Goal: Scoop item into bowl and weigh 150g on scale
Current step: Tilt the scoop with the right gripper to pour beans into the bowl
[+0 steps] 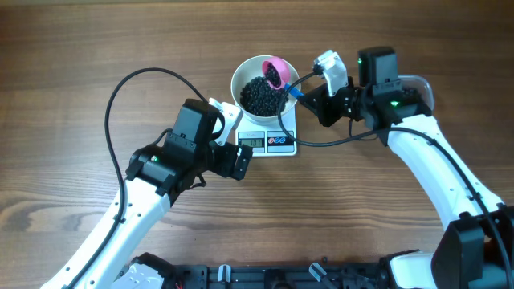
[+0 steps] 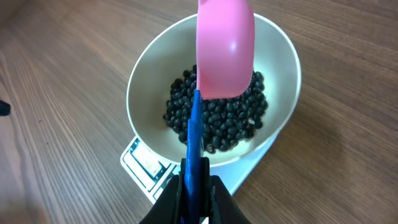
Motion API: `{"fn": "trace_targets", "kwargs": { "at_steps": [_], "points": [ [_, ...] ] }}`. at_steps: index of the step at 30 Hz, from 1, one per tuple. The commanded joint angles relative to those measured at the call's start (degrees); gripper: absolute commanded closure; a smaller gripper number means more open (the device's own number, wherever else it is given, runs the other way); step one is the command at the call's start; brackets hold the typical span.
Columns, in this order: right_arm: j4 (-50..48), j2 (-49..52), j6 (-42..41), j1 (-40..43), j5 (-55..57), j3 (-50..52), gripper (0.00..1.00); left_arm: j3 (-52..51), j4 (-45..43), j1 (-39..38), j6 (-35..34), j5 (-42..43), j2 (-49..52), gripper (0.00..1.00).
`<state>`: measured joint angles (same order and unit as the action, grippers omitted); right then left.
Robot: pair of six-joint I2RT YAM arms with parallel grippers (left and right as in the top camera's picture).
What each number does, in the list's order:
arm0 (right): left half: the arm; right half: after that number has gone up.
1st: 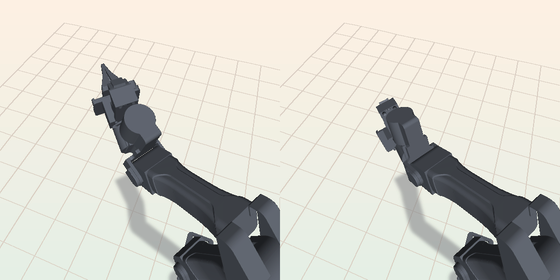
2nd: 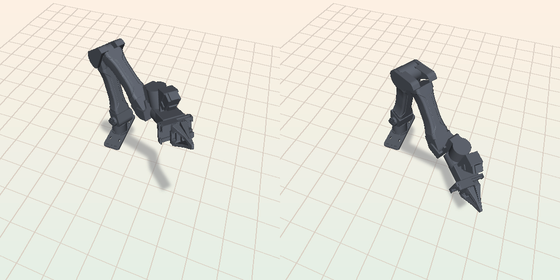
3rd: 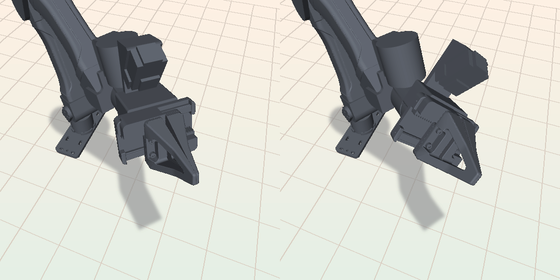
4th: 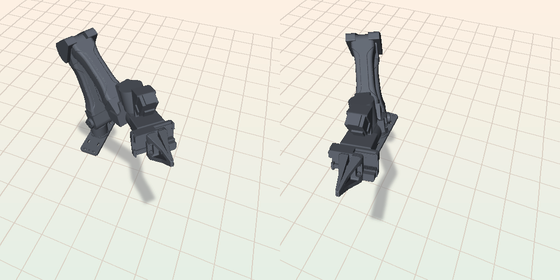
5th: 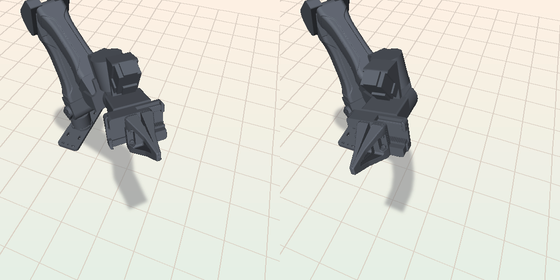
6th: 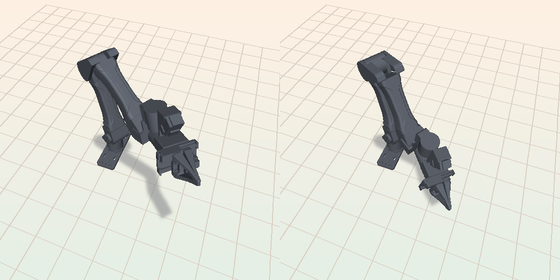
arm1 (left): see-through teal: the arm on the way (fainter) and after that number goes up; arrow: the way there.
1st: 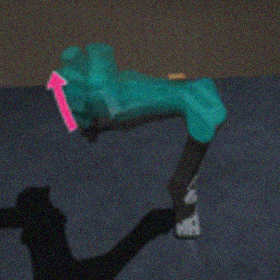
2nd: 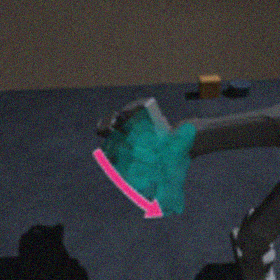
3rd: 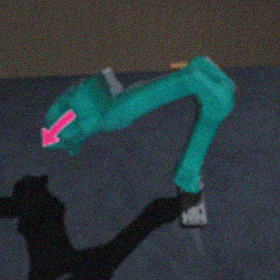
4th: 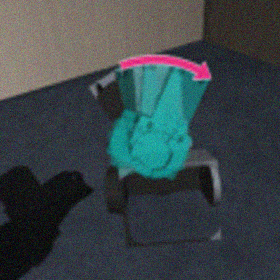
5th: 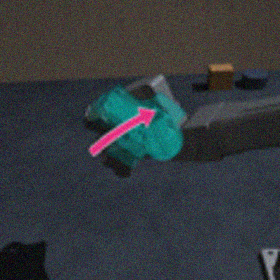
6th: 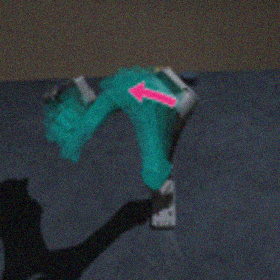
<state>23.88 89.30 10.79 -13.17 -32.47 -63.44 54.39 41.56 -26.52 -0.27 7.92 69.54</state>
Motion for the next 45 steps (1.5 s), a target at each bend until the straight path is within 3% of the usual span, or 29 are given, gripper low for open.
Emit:
{"fn": "trace_targets", "kwargs": {
  "at_steps": [1, 10, 45],
  "points": [
    [-0.4, -1.5, 3.0, -1.7, 3.0, -0.1, 0.96, 1.1, -0.2, -0.3, -0.2, -0.5, 0.2, 0.0],
    [-0.7, -1.5, 6.4, -4.0, 8.9, -0.1, 0.96, 1.1, -0.2, -0.3, -0.2, -0.5, 0.2, 0.0],
    [-0.9, -1.5, 6.1, -5.0, 8.9, -1.6, 0.96, 1.1, -0.2, -0.3, -0.2, -0.5, 0.2, 0.0]
  ]
}}
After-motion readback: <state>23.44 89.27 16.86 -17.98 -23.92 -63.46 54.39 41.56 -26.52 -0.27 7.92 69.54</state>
